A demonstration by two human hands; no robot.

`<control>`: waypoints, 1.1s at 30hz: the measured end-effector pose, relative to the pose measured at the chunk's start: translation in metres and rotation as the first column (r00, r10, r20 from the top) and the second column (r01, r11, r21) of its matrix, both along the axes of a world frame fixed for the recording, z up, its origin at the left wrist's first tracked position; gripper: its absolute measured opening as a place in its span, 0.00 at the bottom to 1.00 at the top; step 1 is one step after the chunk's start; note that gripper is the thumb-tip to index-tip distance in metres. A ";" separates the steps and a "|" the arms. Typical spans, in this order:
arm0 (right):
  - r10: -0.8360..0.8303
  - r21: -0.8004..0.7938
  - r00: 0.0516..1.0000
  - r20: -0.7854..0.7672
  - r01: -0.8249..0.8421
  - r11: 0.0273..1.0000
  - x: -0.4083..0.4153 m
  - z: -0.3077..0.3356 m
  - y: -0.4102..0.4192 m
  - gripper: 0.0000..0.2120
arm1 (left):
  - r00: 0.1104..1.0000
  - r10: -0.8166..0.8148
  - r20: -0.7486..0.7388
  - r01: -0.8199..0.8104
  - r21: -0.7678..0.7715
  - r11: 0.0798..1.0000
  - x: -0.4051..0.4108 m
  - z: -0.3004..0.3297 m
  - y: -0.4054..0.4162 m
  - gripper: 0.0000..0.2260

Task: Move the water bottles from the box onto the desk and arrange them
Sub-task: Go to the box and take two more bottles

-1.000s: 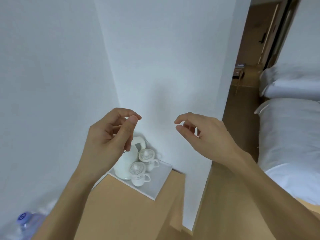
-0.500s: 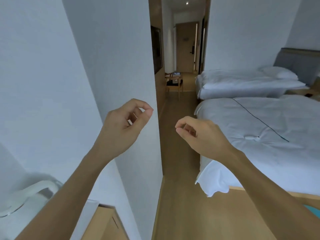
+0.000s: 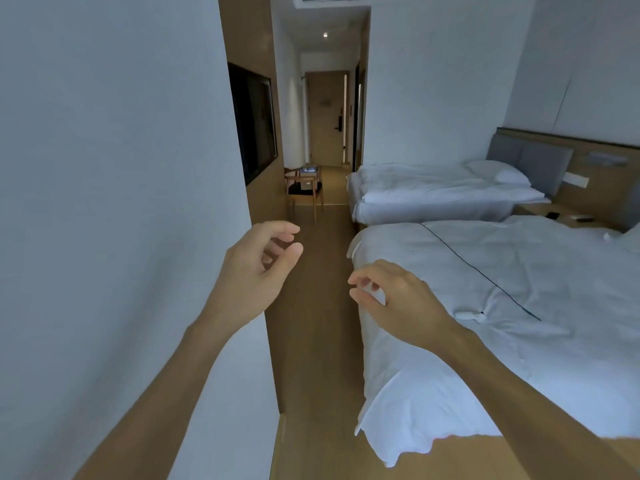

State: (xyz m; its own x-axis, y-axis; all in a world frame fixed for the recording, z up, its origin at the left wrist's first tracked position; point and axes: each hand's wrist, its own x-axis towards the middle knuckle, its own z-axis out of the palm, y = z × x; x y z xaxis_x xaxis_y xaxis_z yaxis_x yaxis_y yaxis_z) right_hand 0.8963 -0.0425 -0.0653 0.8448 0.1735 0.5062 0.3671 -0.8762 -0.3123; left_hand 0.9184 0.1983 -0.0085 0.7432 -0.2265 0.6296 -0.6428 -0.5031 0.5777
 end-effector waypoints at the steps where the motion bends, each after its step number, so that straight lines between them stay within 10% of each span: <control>1: 0.000 -0.002 1.000 0.004 0.000 1.000 0.019 0.002 -0.005 0.08 | 1.000 -0.008 -0.009 0.008 -0.003 1.000 0.020 0.002 -0.007 0.11; 33: 0.151 0.090 0.988 -0.028 -0.148 0.985 0.687 -0.030 -0.124 0.13 | 0.975 0.011 -0.222 -0.026 -0.066 0.997 0.647 -0.023 -0.122 0.09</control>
State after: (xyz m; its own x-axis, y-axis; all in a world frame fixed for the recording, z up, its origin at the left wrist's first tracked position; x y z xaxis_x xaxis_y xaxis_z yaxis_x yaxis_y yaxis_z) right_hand 1.5833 -0.1668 -0.0949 0.8299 0.2554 0.4959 0.4794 -0.7813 -0.3998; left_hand 1.5659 0.0766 -0.0316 0.8696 -0.1738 0.4621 -0.4858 -0.4681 0.7382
